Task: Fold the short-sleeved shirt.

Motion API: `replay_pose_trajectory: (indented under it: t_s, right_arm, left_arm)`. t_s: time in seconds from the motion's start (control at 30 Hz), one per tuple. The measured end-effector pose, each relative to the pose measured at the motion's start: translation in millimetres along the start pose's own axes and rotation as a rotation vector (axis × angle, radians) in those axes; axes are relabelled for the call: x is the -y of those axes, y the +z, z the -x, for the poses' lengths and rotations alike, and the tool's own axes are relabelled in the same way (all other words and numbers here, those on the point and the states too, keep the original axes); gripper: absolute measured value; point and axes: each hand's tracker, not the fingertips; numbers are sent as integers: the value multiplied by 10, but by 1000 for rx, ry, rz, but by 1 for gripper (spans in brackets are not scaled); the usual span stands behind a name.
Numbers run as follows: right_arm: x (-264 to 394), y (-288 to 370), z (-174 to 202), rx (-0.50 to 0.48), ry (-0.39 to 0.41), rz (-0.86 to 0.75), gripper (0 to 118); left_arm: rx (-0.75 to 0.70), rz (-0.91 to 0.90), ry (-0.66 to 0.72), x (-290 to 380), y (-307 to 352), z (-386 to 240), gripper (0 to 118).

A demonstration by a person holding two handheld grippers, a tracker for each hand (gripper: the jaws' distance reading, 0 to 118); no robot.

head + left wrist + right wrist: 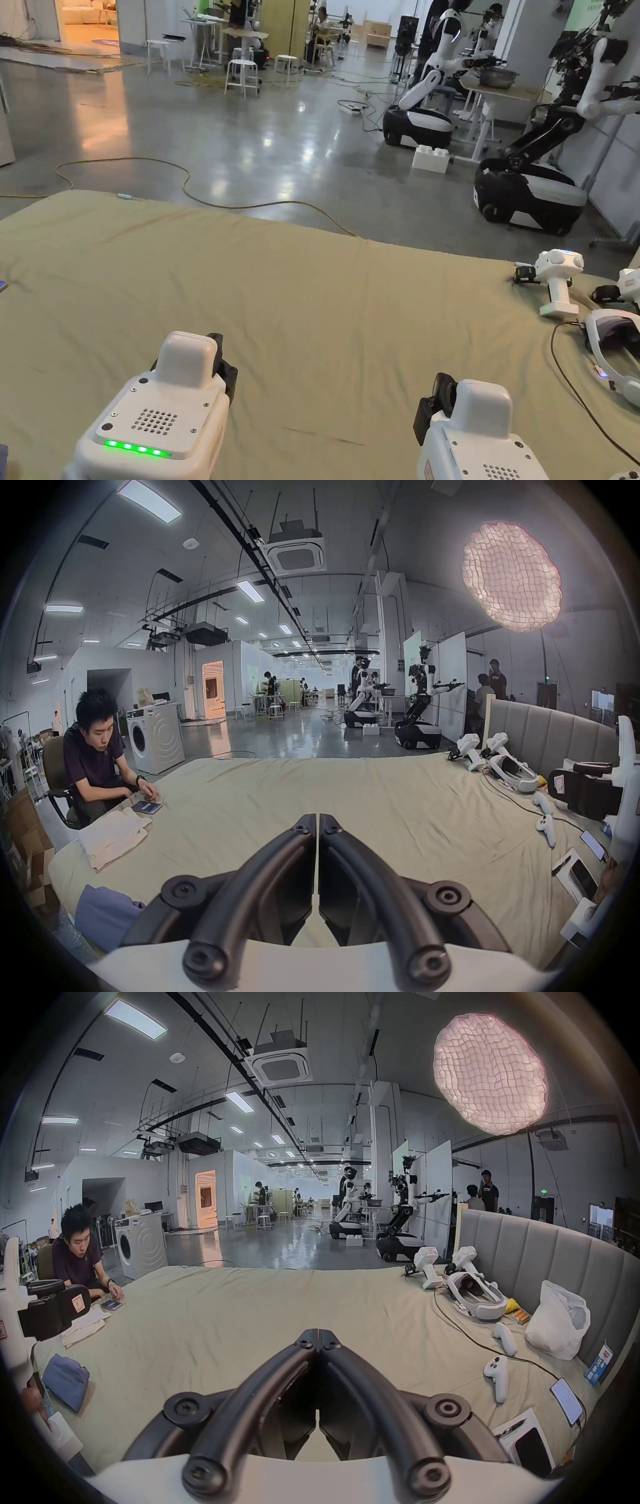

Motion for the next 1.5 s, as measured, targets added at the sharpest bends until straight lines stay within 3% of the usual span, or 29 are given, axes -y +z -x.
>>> replay_pose_trajectory:
  t_s: [0.23,0.3,0.37,0.4,0.43,0.47,0.5,0.63,0.7,0.97,1.1,1.23,1.33,1.5]
  right_arm:
    - [9,-12,17,24,17,-9,1]
    - [11,-15,18,29,18,-10,4]
    - [12,-16,17,29,16,-13,25]
    - [11,-20,18,28,16,-13,43]
    - [13,-25,16,27,17,-14,68]
    - [13,-27,15,25,19,-16,72]
    - [7,-23,15,19,24,-29,73]
    - [-23,-39,24,37,39,-29,97]
    - [-29,-46,10,36,23,-26,103]
    - [-27,-12,-69,34,-29,-36,106]
    - [-25,-8,-154,-12,-65,-23,106]
    - [-34,-55,-130,95,-55,15,106]
    - [-19,-80,-124,139,-46,-2,106]
    - [-106,-18,-179,63,-84,-18,107]
  left_arm:
    - [1,5,9,24,-15,19,4]
    - [0,8,18,12,-33,32,10]
    - [3,9,29,2,-30,48,22]
    - [7,8,36,-2,-31,54,30]
    - [10,7,42,-6,-35,62,49]
    - [11,8,48,-10,-34,73,65]
    - [19,8,58,-13,-32,91,72]
    - [18,-1,74,-14,-26,113,77]
    - [14,2,68,-15,-35,116,80]
    - [26,7,43,46,7,126,80]
    - [14,-12,61,63,24,137,80]
    - [-48,-61,79,66,59,162,81]
    - [-23,-44,112,36,34,228,92]
    - [-21,-39,115,12,-7,272,92]
